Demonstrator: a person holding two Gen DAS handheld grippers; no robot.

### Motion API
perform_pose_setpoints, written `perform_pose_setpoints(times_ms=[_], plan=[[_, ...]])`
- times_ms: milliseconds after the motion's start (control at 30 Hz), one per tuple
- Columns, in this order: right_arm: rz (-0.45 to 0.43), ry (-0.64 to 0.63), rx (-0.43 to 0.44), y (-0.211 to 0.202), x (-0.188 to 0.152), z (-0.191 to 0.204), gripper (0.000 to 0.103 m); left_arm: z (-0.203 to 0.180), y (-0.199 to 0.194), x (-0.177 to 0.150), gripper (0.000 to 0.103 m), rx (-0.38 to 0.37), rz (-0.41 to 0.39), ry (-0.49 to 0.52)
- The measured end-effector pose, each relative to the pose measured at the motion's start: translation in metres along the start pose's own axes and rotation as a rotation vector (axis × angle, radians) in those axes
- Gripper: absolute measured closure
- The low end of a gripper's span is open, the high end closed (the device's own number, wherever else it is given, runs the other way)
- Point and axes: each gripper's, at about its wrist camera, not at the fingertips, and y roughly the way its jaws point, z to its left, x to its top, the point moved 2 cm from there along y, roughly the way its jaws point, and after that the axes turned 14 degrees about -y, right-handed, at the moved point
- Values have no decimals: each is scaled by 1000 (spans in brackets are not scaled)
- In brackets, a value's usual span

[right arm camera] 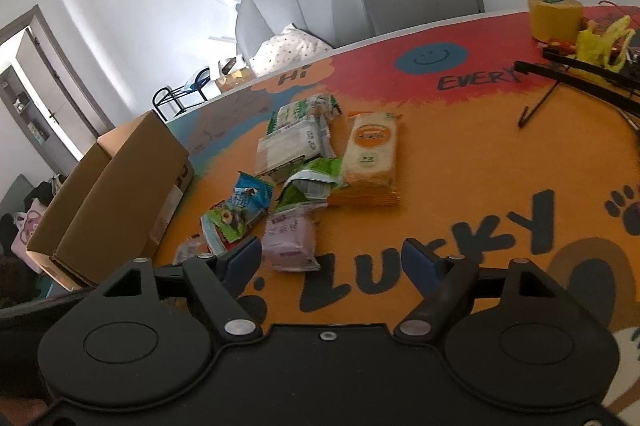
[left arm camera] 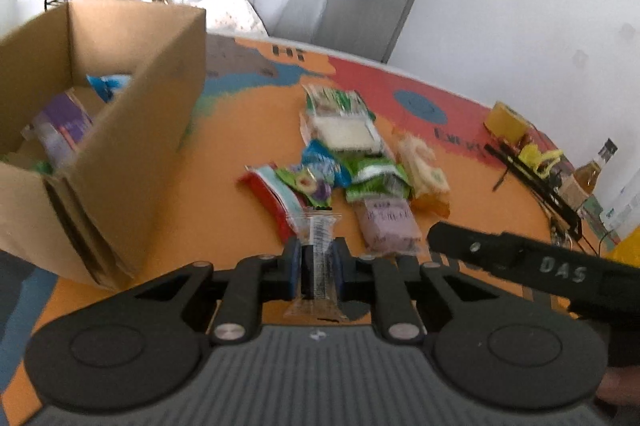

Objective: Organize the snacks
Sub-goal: 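Close the right tool on the pink pack while the left tool holds the clear tube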

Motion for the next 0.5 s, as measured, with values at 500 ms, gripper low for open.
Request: perform_pose_setpoints(times_ms=[500], plan=[[39,-61,-18,29,13,21,30,10,4,23,87,-9,-24,-12]])
